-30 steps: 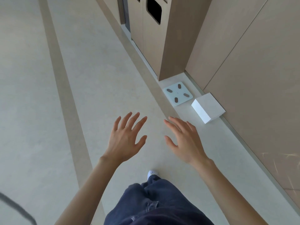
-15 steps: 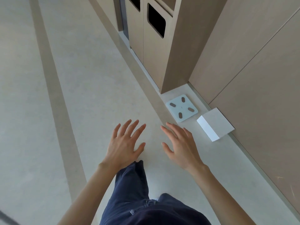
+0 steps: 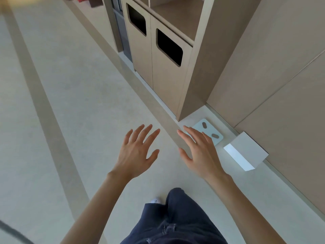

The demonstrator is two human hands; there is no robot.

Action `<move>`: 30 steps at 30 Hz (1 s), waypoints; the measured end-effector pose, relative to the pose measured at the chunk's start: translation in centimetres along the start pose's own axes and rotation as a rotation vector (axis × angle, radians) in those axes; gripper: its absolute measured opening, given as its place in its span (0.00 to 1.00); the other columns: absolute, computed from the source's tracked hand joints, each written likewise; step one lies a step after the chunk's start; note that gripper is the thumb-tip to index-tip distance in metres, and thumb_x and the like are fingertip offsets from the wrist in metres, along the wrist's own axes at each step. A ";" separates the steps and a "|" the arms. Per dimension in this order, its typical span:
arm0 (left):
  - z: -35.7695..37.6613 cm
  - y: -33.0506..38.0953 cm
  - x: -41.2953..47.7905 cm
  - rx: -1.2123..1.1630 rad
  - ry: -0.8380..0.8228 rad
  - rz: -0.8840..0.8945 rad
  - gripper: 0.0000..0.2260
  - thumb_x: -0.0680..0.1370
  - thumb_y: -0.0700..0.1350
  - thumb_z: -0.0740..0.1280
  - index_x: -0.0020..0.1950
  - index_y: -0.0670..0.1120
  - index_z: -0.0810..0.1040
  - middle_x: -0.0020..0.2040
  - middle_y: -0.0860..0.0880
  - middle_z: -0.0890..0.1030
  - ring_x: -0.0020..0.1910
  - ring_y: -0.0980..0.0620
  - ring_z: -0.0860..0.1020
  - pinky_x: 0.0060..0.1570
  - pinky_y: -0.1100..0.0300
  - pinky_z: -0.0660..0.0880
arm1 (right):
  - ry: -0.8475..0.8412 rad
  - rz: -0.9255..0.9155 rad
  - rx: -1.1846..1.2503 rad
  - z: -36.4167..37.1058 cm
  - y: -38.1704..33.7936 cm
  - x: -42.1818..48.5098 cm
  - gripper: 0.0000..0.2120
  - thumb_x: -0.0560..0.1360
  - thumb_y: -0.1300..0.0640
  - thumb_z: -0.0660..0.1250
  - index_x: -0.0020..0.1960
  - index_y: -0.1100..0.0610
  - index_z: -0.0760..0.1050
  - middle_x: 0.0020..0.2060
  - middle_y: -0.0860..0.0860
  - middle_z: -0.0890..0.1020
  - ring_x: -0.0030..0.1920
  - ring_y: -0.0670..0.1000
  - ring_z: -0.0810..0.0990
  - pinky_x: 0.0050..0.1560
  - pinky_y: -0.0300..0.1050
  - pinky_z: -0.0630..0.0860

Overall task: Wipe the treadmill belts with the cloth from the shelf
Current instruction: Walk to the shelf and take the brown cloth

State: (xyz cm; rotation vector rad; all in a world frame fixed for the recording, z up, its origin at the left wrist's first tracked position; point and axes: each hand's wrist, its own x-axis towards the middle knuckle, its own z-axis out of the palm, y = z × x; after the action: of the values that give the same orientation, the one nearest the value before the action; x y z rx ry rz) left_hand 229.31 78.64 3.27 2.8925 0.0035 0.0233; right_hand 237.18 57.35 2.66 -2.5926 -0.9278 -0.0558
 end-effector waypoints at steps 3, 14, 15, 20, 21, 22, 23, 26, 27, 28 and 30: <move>0.7 -2.2 2.6 0.004 -0.025 0.011 0.26 0.78 0.59 0.53 0.73 0.51 0.65 0.72 0.46 0.69 0.70 0.41 0.67 0.67 0.40 0.64 | -0.028 0.003 -0.021 1.5 0.3 3.1 0.25 0.76 0.42 0.55 0.70 0.51 0.69 0.68 0.52 0.74 0.66 0.55 0.74 0.62 0.59 0.72; -1.0 -11.3 17.6 0.035 -0.016 0.003 0.26 0.77 0.59 0.53 0.73 0.51 0.66 0.71 0.45 0.70 0.70 0.41 0.67 0.67 0.40 0.65 | -0.057 0.007 -0.036 3.8 3.9 20.7 0.25 0.76 0.44 0.54 0.68 0.53 0.72 0.65 0.52 0.76 0.63 0.54 0.76 0.60 0.61 0.74; -1.5 -12.1 19.5 0.038 -0.007 0.014 0.26 0.77 0.59 0.53 0.73 0.51 0.66 0.71 0.45 0.70 0.70 0.41 0.67 0.67 0.40 0.65 | -0.048 0.010 -0.027 3.6 4.2 22.9 0.25 0.76 0.44 0.54 0.68 0.53 0.72 0.65 0.52 0.76 0.64 0.54 0.76 0.61 0.60 0.73; -3.3 -14.7 28.4 0.046 0.022 0.058 0.26 0.77 0.59 0.54 0.73 0.51 0.66 0.71 0.45 0.70 0.70 0.41 0.67 0.67 0.40 0.64 | 0.006 0.018 0.019 2.9 5.9 31.4 0.26 0.76 0.44 0.53 0.69 0.54 0.71 0.67 0.53 0.75 0.66 0.55 0.74 0.64 0.62 0.71; -3.4 -15.1 29.9 0.046 0.027 0.068 0.26 0.77 0.59 0.53 0.73 0.51 0.65 0.71 0.45 0.69 0.70 0.41 0.66 0.67 0.40 0.63 | 0.011 0.016 0.017 2.9 6.2 32.7 0.26 0.76 0.44 0.53 0.69 0.54 0.72 0.66 0.54 0.75 0.66 0.56 0.74 0.63 0.62 0.71; -3.4 -15.5 31.2 0.044 0.030 0.078 0.26 0.77 0.59 0.53 0.73 0.51 0.65 0.71 0.45 0.69 0.70 0.41 0.66 0.67 0.40 0.62 | 0.015 0.015 0.013 2.9 6.5 33.7 0.26 0.76 0.44 0.54 0.69 0.55 0.72 0.66 0.55 0.75 0.65 0.56 0.75 0.63 0.63 0.71; -3.4 -15.9 32.4 0.041 0.026 0.088 0.26 0.78 0.60 0.53 0.73 0.51 0.65 0.71 0.45 0.69 0.70 0.41 0.66 0.67 0.40 0.62 | 0.016 0.018 0.010 3.0 6.8 34.7 0.26 0.76 0.44 0.54 0.68 0.55 0.72 0.66 0.55 0.76 0.65 0.57 0.75 0.63 0.63 0.71; -3.4 -17.2 36.0 0.042 0.005 0.119 0.26 0.77 0.60 0.52 0.73 0.52 0.65 0.71 0.45 0.70 0.70 0.40 0.67 0.67 0.39 0.62 | 0.013 0.048 -0.005 3.4 7.7 37.0 0.26 0.76 0.44 0.54 0.68 0.54 0.72 0.66 0.54 0.76 0.65 0.56 0.75 0.62 0.63 0.72; -3.3 -17.7 37.1 0.042 0.004 0.135 0.26 0.77 0.60 0.52 0.73 0.52 0.66 0.71 0.45 0.70 0.70 0.40 0.67 0.67 0.39 0.62 | 0.009 0.062 -0.009 3.7 8.0 37.9 0.26 0.75 0.44 0.54 0.68 0.54 0.72 0.65 0.54 0.76 0.65 0.56 0.76 0.62 0.64 0.72; -3.3 -18.4 38.3 0.041 0.006 0.154 0.26 0.77 0.60 0.53 0.73 0.52 0.66 0.71 0.45 0.70 0.70 0.40 0.67 0.66 0.39 0.63 | 0.006 0.079 -0.013 4.0 8.3 38.7 0.26 0.75 0.44 0.54 0.68 0.54 0.72 0.65 0.54 0.76 0.64 0.56 0.76 0.61 0.64 0.73; -3.3 -19.8 40.6 0.047 0.005 0.199 0.26 0.77 0.59 0.53 0.72 0.51 0.67 0.70 0.45 0.71 0.69 0.40 0.68 0.66 0.38 0.65 | 0.008 0.113 -0.027 4.6 8.7 40.5 0.26 0.75 0.44 0.54 0.68 0.54 0.72 0.65 0.54 0.76 0.64 0.56 0.76 0.60 0.63 0.74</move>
State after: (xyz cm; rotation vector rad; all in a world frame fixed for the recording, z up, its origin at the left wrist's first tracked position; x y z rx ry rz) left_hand 269.80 98.85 2.18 2.9274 -0.2863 0.0679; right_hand 273.81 77.29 2.07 -2.6628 -0.7817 -0.0482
